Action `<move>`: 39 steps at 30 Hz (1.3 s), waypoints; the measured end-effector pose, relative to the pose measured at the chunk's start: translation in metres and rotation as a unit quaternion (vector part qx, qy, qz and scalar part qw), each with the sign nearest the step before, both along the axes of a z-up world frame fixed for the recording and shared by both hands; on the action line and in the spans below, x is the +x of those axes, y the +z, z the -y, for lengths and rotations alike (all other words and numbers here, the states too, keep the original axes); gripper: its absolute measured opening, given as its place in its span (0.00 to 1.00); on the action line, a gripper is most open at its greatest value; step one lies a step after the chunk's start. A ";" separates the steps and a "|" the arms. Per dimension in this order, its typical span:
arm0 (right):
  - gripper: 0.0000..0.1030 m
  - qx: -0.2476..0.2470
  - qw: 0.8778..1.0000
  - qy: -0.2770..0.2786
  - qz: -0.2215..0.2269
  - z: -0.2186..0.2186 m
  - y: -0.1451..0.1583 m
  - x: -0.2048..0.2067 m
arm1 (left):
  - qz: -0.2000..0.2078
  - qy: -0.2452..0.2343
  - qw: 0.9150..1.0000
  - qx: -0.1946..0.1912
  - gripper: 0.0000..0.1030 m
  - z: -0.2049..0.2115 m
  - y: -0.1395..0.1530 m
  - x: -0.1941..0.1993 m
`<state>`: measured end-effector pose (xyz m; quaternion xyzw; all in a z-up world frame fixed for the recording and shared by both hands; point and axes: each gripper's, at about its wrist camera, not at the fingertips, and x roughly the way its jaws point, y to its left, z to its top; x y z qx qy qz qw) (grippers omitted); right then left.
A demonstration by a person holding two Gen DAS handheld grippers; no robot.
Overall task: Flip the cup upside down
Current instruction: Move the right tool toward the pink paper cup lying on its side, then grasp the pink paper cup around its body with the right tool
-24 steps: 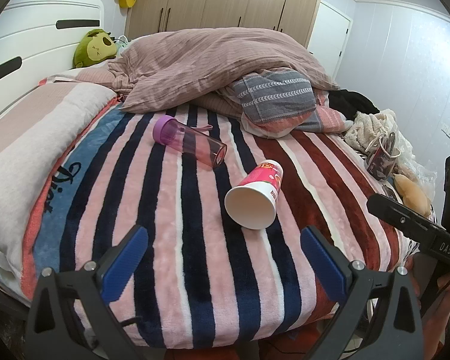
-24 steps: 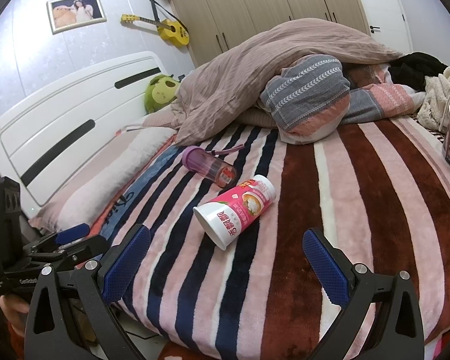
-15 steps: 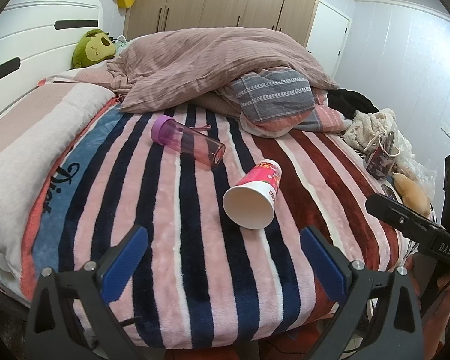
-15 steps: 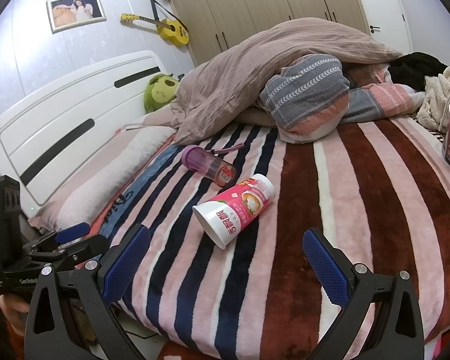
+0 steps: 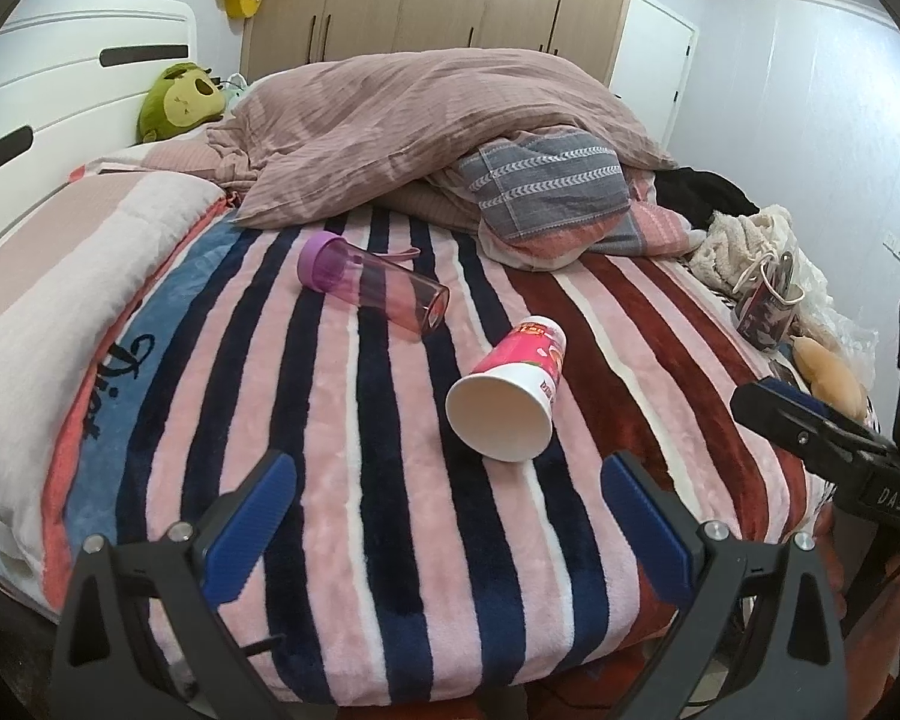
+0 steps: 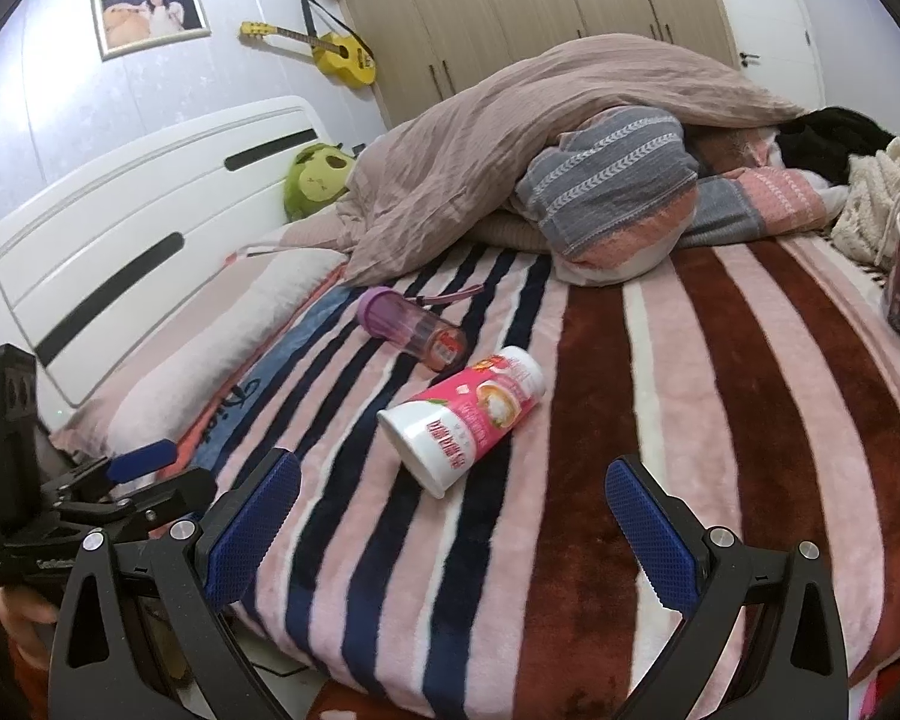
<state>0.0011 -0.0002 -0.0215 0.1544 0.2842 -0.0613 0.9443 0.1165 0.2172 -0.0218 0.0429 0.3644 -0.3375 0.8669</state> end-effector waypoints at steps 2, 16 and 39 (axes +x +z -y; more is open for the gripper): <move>1.00 -0.024 1.000 -0.008 0.001 -0.002 0.001 -0.001 | -0.001 -0.008 1.000 -0.001 0.98 0.004 -0.001 0.004; 1.00 -0.045 0.998 -0.050 0.004 0.037 -0.017 0.033 | -0.030 -0.092 0.995 0.013 0.98 0.082 -0.037 0.061; 1.00 0.141 0.988 0.023 -0.051 0.069 -0.068 0.078 | -0.096 -0.152 0.983 0.028 0.66 0.093 -0.085 0.080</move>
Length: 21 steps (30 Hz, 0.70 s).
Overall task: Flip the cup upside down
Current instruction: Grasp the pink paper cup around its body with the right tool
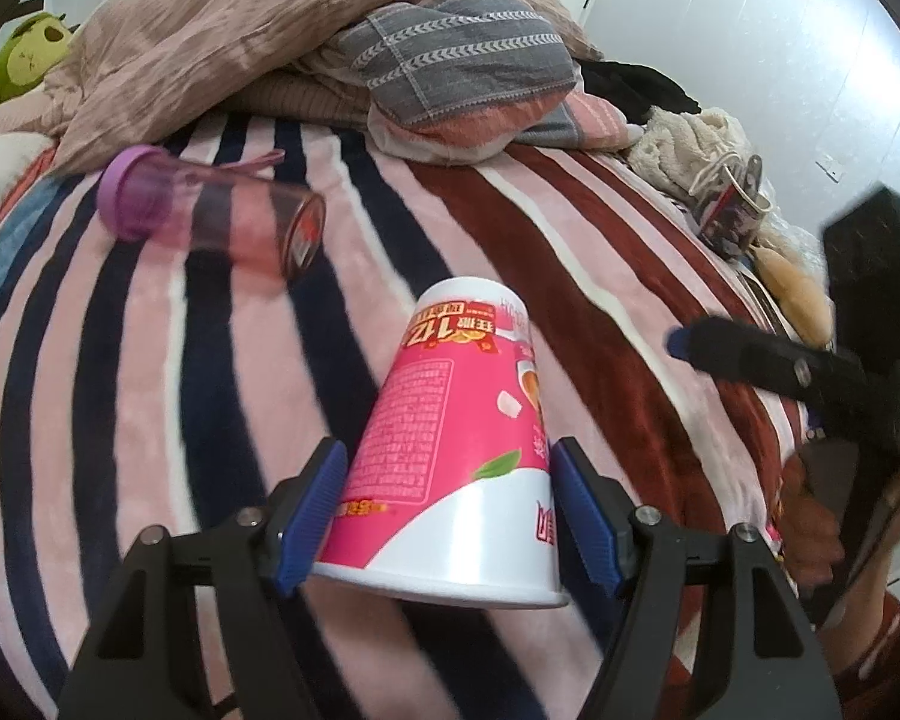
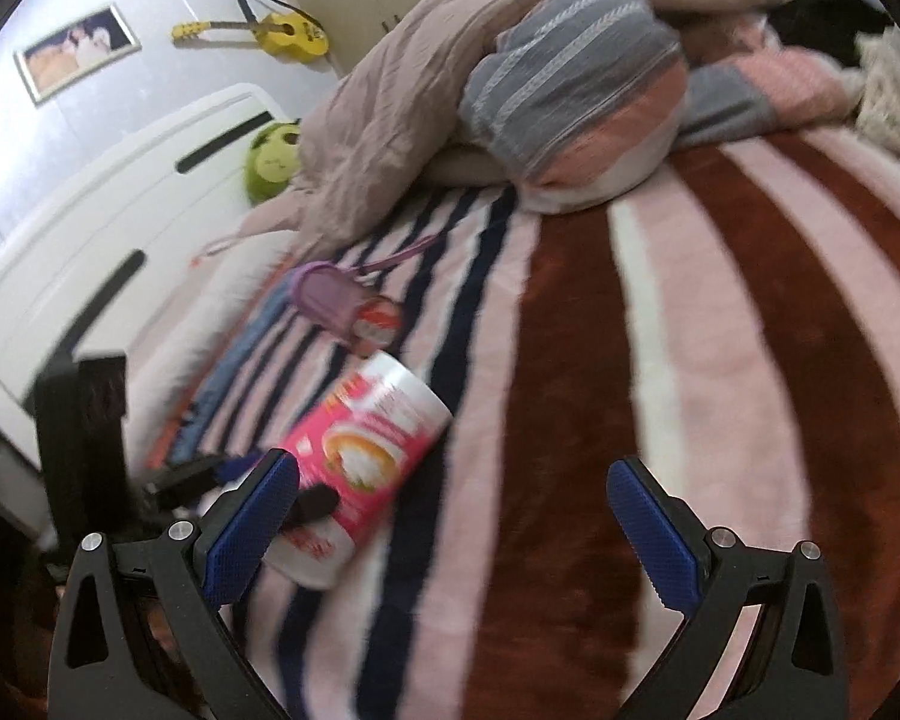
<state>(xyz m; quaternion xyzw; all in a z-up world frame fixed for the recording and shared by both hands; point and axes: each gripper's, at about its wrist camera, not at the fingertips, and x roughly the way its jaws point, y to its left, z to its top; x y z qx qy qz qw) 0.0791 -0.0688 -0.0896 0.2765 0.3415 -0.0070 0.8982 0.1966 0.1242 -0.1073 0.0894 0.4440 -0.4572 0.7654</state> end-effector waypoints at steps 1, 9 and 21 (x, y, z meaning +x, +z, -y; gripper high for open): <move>1.00 0.010 1.000 0.009 -0.003 -0.004 -0.001 0.004 | -0.004 0.001 1.000 0.000 0.66 -0.007 -0.001 -0.003; 1.00 0.086 0.991 0.098 -0.007 -0.045 -0.009 0.030 | -0.024 0.002 0.999 -0.033 0.66 -0.053 0.003 -0.016; 1.00 0.090 0.986 0.142 -0.017 -0.074 -0.001 0.074 | -0.045 0.002 0.996 -0.074 0.66 -0.061 -0.004 -0.007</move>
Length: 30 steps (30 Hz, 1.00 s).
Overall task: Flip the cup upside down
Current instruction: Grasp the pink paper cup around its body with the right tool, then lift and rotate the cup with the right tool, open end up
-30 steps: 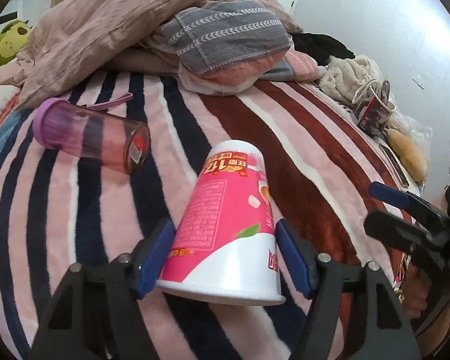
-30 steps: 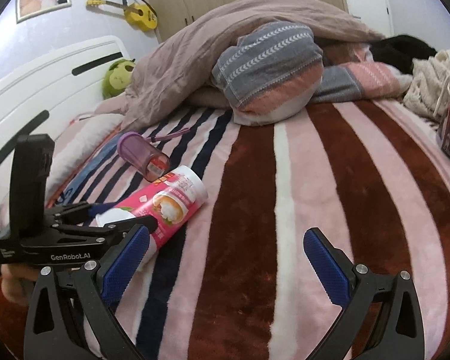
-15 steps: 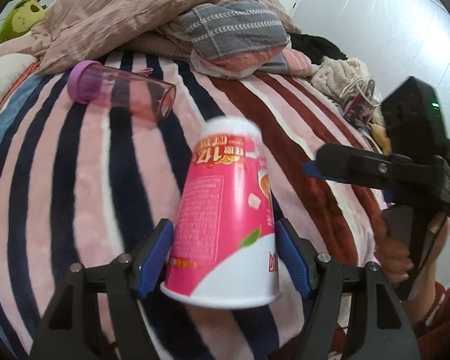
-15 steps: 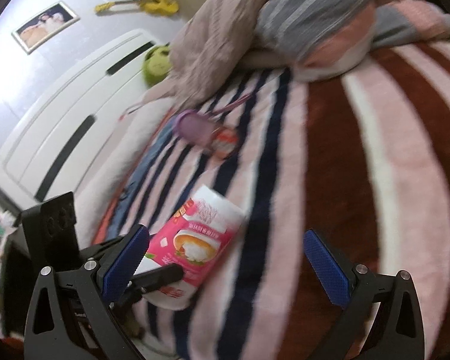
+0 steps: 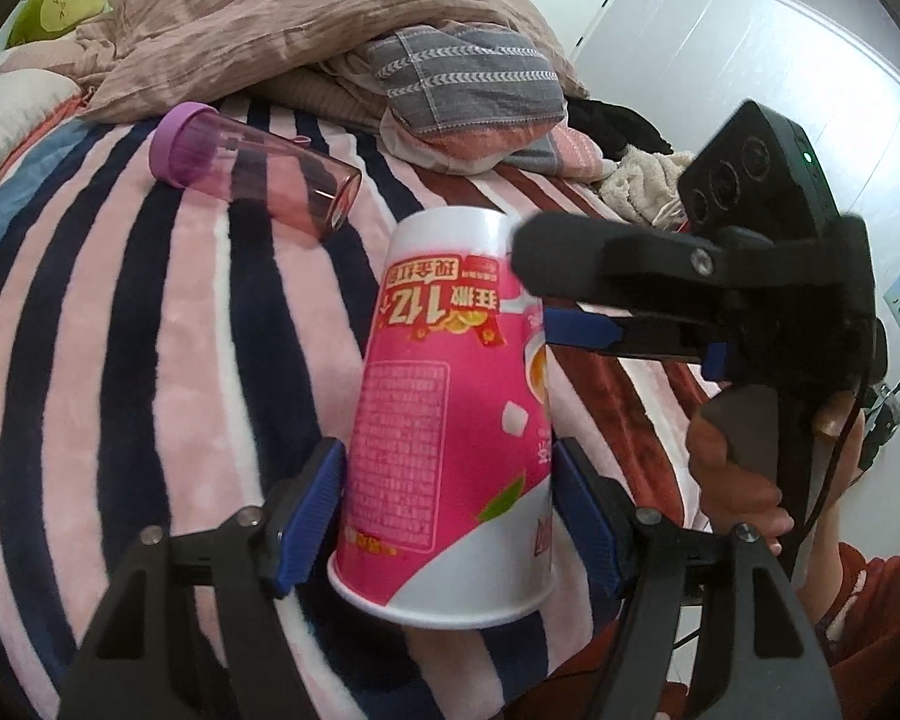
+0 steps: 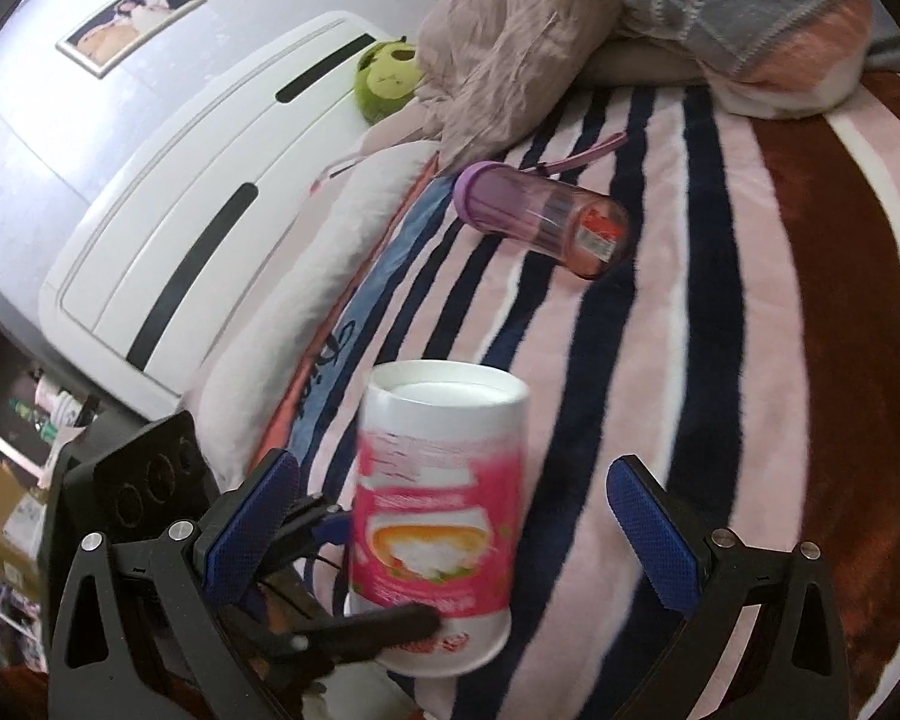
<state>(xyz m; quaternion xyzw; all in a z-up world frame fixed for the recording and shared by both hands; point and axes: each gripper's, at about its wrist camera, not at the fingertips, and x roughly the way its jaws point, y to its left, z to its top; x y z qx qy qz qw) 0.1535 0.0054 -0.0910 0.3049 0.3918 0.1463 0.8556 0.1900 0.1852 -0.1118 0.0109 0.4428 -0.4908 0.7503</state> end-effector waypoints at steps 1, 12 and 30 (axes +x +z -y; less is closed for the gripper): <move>1.00 0.000 1.000 0.002 0.000 0.000 0.000 0.002 | -0.001 -0.001 1.000 -0.002 0.66 0.000 -0.001 0.001; 0.60 -0.006 0.998 -0.010 -0.064 0.000 -0.022 0.041 | -0.014 -0.004 1.000 -0.018 0.66 -0.002 -0.006 0.012; 0.54 -0.133 0.988 0.030 0.073 -0.042 0.049 0.017 | -0.005 -0.011 0.997 -0.071 0.71 -0.015 0.005 0.016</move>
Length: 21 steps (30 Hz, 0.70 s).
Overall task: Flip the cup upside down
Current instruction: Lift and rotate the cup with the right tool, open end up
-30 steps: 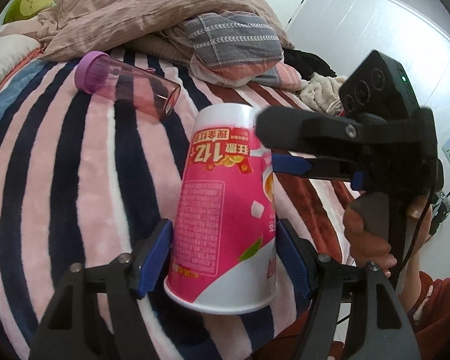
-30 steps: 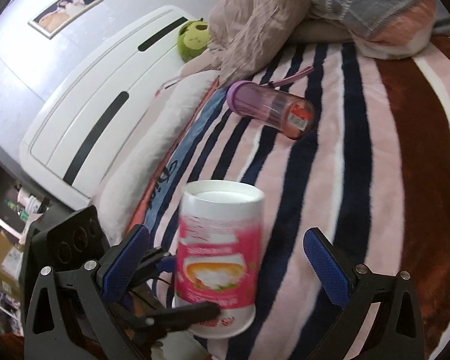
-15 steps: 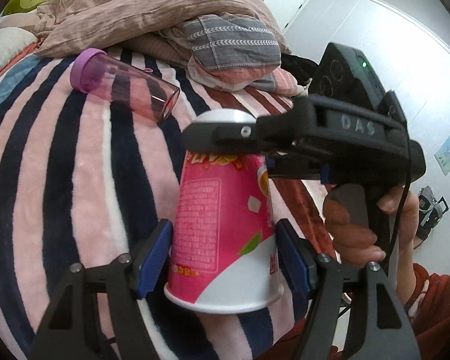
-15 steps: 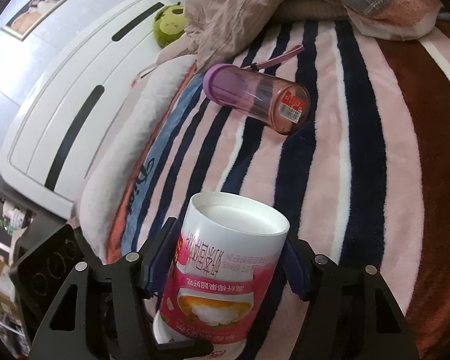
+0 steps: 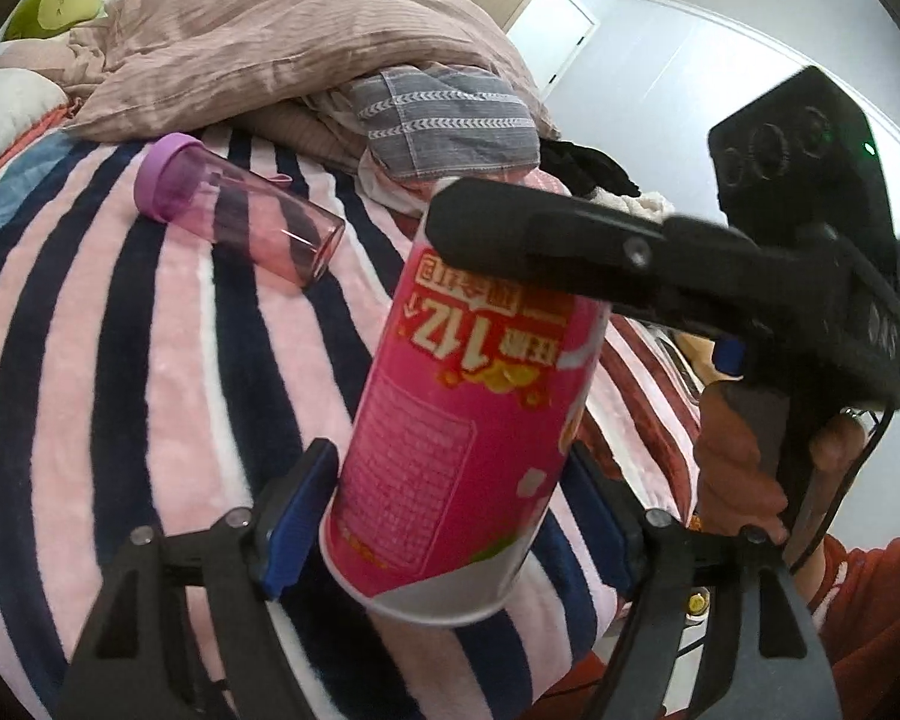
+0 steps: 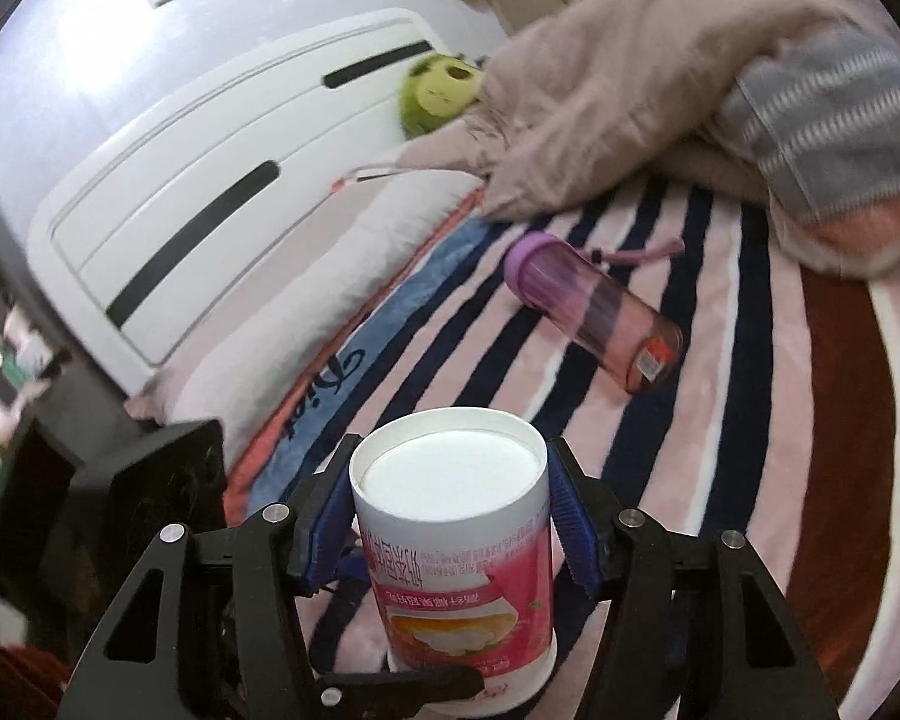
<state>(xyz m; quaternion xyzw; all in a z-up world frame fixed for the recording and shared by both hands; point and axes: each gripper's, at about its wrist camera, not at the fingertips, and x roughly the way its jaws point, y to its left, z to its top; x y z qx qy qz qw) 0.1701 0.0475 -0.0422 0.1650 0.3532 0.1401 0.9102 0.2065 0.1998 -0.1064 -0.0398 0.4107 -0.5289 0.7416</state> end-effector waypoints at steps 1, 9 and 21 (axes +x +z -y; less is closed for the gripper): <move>0.54 -0.014 1.000 0.005 0.011 -0.004 0.000 -0.004 | -0.001 -0.002 1.000 -0.002 0.71 0.000 -0.001 -0.001; 0.54 -0.057 0.996 0.019 0.059 -0.012 -0.001 -0.028 | 0.012 -0.011 1.000 0.000 0.75 0.002 -0.005 -0.008; 0.56 -0.072 0.995 0.021 0.065 -0.013 -0.013 -0.053 | 0.000 -0.017 1.000 0.017 0.77 0.000 -0.017 -0.014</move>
